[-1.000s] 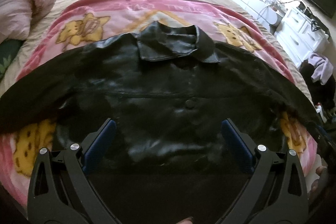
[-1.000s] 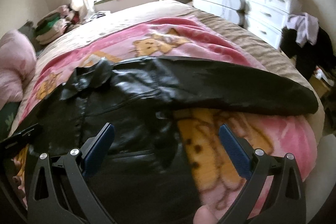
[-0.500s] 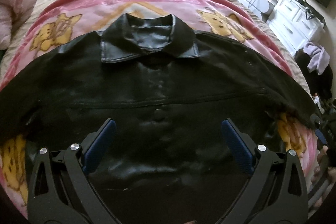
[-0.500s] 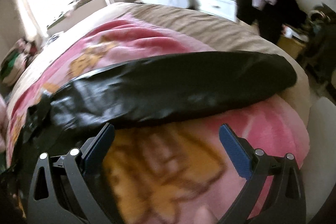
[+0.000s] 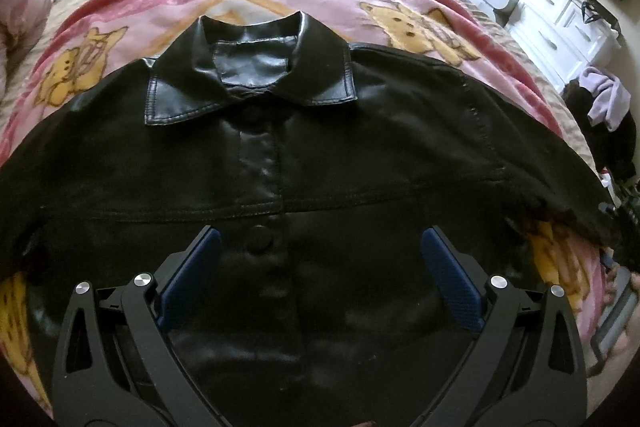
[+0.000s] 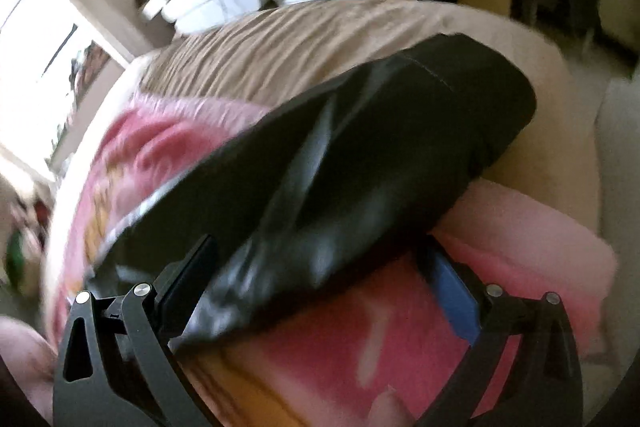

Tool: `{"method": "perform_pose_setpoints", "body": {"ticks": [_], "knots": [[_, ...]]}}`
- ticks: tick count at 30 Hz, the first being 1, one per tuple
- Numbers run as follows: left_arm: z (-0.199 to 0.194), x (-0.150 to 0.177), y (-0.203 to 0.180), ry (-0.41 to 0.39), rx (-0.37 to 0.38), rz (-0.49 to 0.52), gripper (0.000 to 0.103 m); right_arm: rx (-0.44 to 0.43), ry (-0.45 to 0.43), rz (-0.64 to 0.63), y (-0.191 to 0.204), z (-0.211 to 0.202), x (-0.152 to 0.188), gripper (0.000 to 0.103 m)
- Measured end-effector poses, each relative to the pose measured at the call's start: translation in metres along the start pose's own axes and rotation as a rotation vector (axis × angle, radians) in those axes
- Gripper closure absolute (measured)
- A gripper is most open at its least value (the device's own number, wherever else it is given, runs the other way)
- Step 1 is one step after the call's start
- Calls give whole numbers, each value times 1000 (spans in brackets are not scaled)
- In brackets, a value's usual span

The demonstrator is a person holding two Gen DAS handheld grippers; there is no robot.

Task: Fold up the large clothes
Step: 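Lift the sleeve with the right tool, fold it across the jacket, release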

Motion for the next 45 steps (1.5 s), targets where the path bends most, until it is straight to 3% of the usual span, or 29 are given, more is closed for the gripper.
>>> {"method": "perform_pose_setpoints", "body": {"ticks": [2,4,6,9,11,18,26,31,36,41,45], "knots": [[0,-1,0,-2,-2,-2,9,-28,-22,40,-1,3,-8,6],[-2,-3,2,-4,-2,-6,9,-34,-30,60,1,5,-14,22],[-4,-5,4,-8,1,-14,9,-23,-62,32,7,3,-19,60],[-11,-9,7,-17,7,-22,9,-70,-99,-16,20,-7,-26,85],[-16,-12,10,-24,9,-27,9,-103,-149,-50,31,-21,-31,90],[-40,-27,24,-68,39,-71,9,-282,-284,-166,90,-91,-38,93],[-77,-43,47,-123,108,-125,9,-470,-398,-430,201,-179,2,95],[-104,-48,74,-167,160,-187,9,-622,-429,-623,268,-231,62,95],[-126,-49,103,-204,166,-227,9,-756,-427,-819,316,-262,137,95],[-151,-45,133,-252,177,-254,9,-857,-371,-949,336,-270,206,95],[-169,-37,161,-292,197,-302,9,-865,-329,-1051,348,-265,258,95]]}}
Point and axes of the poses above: each gripper's, at about its wrist camera, not at the fingertips, and z roughly the way its jaws point, y to its left, x to its underside, the point moved 4 cm from there along z, roughly the way its jaws point, and after that the axes turned 11 degrees about x, right-handed, at the moved point
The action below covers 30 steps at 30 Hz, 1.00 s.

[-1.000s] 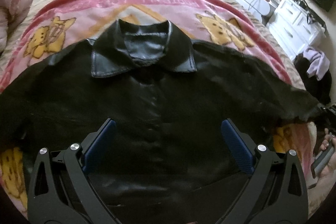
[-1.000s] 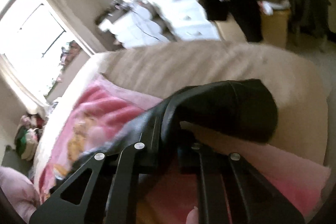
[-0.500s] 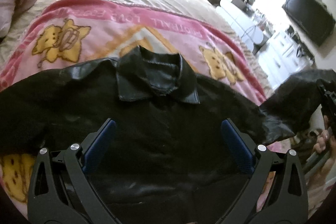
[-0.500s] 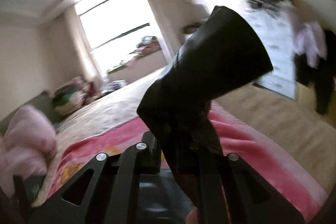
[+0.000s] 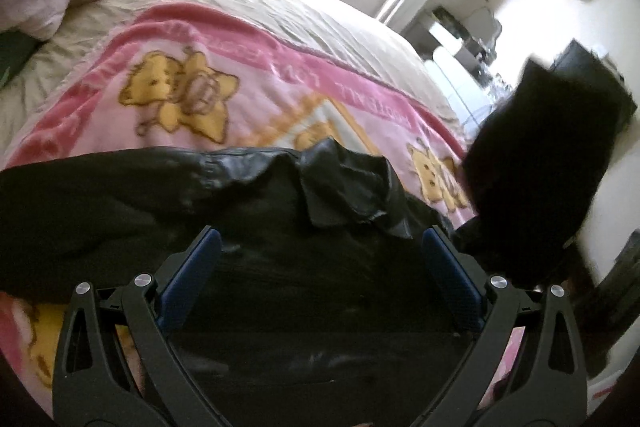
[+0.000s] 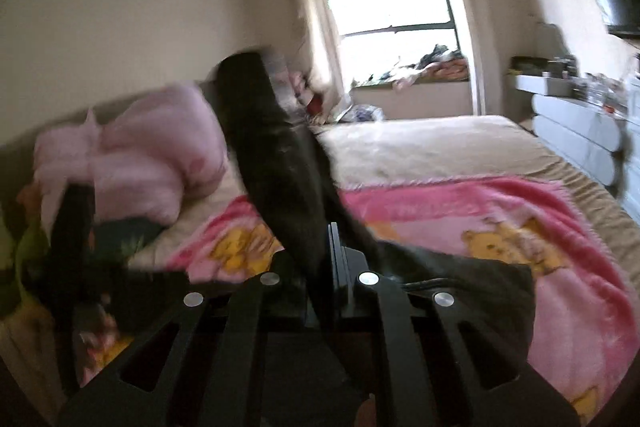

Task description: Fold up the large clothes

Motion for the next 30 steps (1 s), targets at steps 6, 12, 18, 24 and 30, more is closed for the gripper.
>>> {"method": "perform_pose_setpoints", "body": {"ticks": [6,12,18,24,30], "knots": [[-21,3,29,-27,68,-72,9,-29,121,-32,43,29,54,95],[-28,14,52,-34,145,-150,9,10,205,-126,75,54,107,92],[-26,26,69,-16,175,-211,9,29,267,-182,86,67,138,81],[-23,34,76,4,192,-223,9,-7,296,-214,96,53,153,15],[-1,56,85,82,173,-247,9,-54,267,-169,87,10,155,9]]}}
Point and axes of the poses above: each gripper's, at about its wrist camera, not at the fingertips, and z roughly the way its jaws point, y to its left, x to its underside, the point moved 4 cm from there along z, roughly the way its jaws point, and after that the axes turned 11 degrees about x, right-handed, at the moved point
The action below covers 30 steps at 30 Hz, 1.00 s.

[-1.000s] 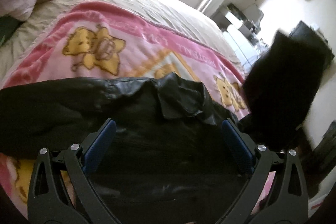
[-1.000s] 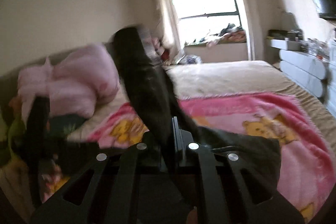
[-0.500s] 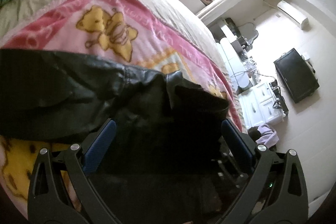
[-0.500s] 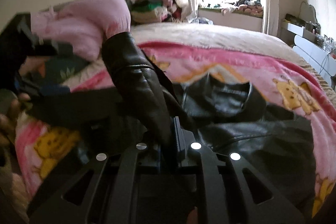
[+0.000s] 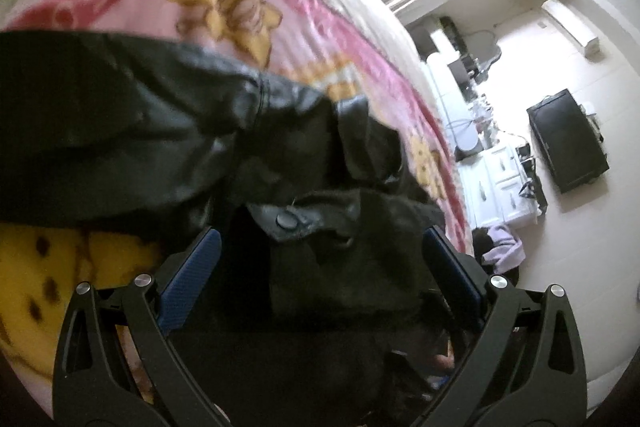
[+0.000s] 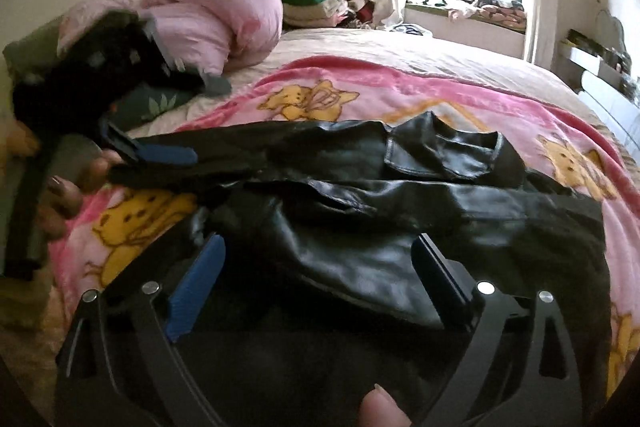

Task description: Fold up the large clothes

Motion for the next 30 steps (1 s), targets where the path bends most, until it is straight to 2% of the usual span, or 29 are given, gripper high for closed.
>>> {"method": "perform_pose_setpoints", "body": {"ticks": [5,7,8,9,10,13,14,15,18,20,22,24,26,27,30], "knots": [[26,11,10,40,23,-29,9,57,14,84,-30,-14,8,9],[34,13,12,46,10,-31,12,84,15,124,-45,-20,11,9],[39,14,12,47,-1,-26,26,108,14,144,-54,-25,13,9],[42,14,10,47,-4,-19,35,124,14,157,-62,-27,14,9],[47,14,9,51,-14,-12,48,138,15,169,-68,-29,16,9],[57,14,4,65,-74,45,72,199,37,215,-95,-33,24,10],[61,14,1,68,-84,74,90,227,50,227,-104,-34,27,12],[61,12,-3,65,-76,92,94,253,62,232,-112,-35,30,18],[49,10,-27,49,-7,145,100,332,110,254,-140,-36,36,32],[36,10,-53,33,67,193,100,377,115,286,-161,-40,34,48],[16,8,-83,3,151,261,103,409,107,327,-178,-43,29,53],[-3,5,-100,-49,187,320,103,429,99,368,-193,-43,24,57],[-12,1,-105,-94,157,388,103,445,95,398,-205,-41,17,57],[-11,-1,-101,-103,115,415,103,448,99,403,-209,-37,14,57],[2,-9,-71,-77,73,361,103,455,117,404,-214,-25,8,58]]}}
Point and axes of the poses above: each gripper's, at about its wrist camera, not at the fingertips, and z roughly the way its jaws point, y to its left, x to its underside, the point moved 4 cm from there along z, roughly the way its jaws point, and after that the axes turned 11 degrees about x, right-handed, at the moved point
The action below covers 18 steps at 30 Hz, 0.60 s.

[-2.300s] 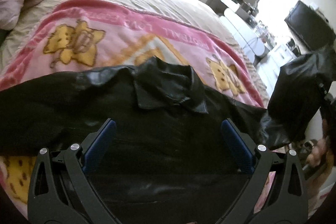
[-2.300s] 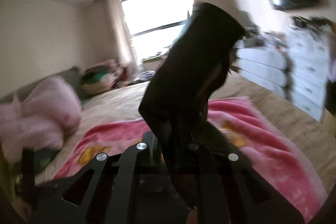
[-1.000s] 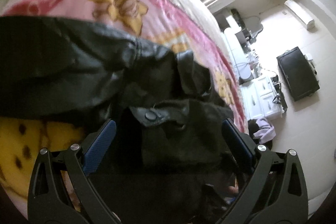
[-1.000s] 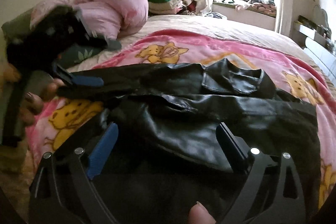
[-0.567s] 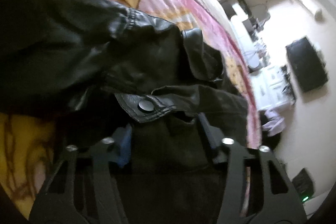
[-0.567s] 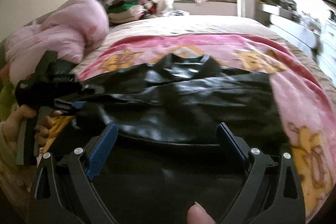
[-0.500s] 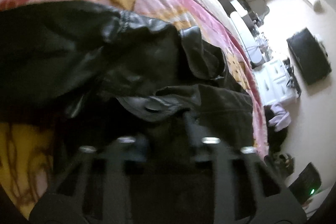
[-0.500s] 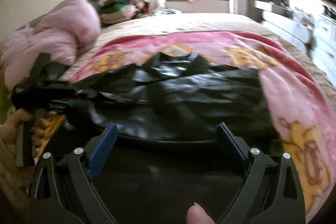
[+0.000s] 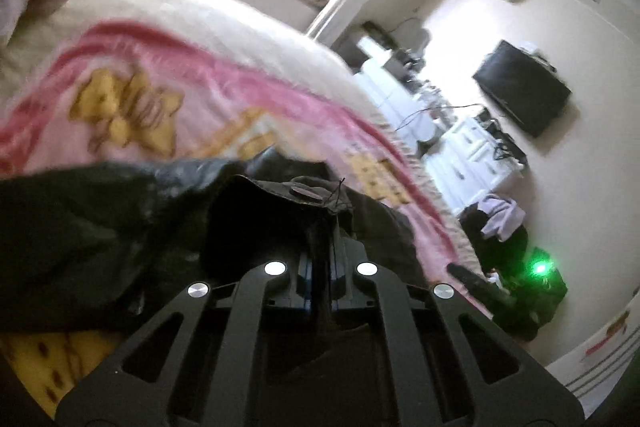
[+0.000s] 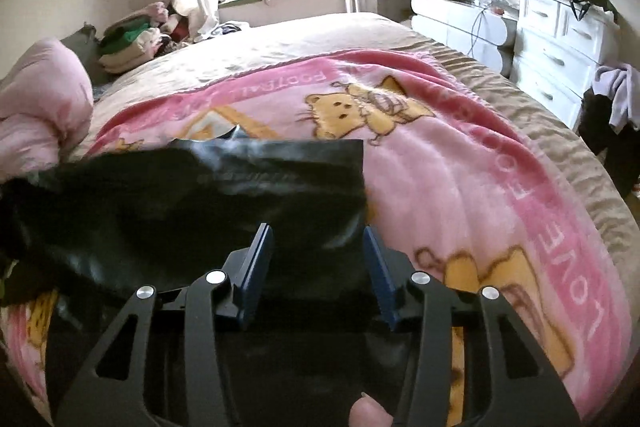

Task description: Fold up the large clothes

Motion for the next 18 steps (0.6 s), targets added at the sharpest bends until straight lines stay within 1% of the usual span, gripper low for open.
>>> {"method": "perform_pose_setpoints", "body": {"ticks": [2,5,8,11,13,15,16,17,18], "knots": [[9,10,21,28,-37,-14,103,-2,12,-14,7,8,-3,61],[16,20,40,50,-51,-34,103,-12,29,-44,20,16,-4,64],[19,32,56,63,-63,-40,102,-37,50,-72,34,27,-3,64],[19,43,76,87,-91,-85,102,-45,65,-77,40,35,-6,64],[18,50,89,104,-110,-123,101,-46,101,-68,38,49,-6,64],[18,55,95,116,-122,-122,99,-14,142,-61,31,64,-4,64],[19,57,97,124,-128,-123,98,17,170,-57,26,74,-1,64],[18,58,100,128,-132,-131,95,42,201,-44,21,83,4,66],[18,60,106,131,-133,-157,93,39,233,-26,17,92,8,67]]}}
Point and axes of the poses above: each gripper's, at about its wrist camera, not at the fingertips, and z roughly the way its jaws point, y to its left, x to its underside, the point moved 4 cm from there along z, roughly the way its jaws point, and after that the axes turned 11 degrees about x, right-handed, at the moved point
